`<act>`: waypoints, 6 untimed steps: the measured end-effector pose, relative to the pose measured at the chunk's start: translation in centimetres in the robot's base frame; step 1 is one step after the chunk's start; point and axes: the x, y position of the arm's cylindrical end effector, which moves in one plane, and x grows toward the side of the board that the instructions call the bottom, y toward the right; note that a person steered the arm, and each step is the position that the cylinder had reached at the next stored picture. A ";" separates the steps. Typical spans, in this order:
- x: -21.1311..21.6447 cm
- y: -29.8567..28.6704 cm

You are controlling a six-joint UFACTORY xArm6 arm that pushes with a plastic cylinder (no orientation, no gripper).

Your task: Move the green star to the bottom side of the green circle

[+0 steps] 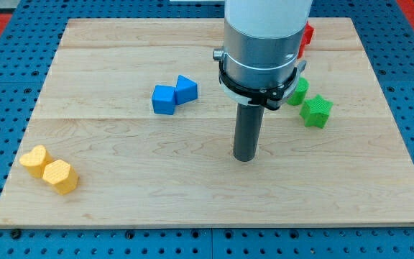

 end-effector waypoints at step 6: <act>-0.2 11.4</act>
